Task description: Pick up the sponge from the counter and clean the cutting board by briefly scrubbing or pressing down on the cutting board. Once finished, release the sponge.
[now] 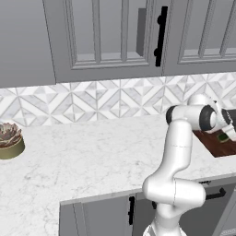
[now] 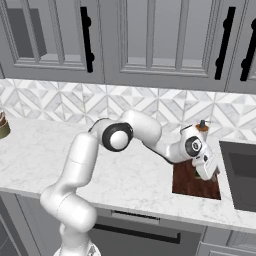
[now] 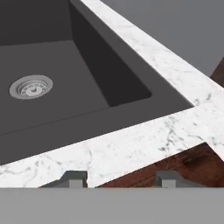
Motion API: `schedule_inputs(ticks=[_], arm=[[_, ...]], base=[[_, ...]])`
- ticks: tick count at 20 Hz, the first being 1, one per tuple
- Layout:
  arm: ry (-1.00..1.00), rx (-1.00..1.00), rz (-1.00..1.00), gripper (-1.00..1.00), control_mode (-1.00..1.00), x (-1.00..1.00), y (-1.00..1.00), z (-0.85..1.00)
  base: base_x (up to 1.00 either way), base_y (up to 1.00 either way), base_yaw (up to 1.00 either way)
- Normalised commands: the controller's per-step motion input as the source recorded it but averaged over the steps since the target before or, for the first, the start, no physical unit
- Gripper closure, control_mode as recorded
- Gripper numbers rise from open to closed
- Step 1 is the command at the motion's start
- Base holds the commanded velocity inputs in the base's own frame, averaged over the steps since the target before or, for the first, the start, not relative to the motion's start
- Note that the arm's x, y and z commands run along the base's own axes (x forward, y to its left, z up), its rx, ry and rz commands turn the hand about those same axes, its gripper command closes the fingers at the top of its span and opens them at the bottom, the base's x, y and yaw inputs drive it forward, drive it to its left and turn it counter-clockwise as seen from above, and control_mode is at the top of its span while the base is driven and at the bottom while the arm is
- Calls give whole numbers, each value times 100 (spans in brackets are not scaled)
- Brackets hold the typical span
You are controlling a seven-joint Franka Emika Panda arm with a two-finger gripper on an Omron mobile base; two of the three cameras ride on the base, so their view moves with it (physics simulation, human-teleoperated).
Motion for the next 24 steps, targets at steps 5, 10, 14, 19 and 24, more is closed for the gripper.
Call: schedule_inputs(ticks=[5, 10, 14, 19, 24], arm=[[4, -7, 0, 100, -100, -89, 0, -28], [5, 0, 0, 100, -100, -56, 53, 0], [0, 0, 0, 100, -100, -8, 88, -3], [-3, -3, -2, 100, -100, 53, 41, -33], [-1, 0, -7, 100, -100, 89, -30, -36]], base=[[0, 0, 0], [0, 0, 0], [0, 0, 0], [0, 0, 0], [0, 0, 0]])
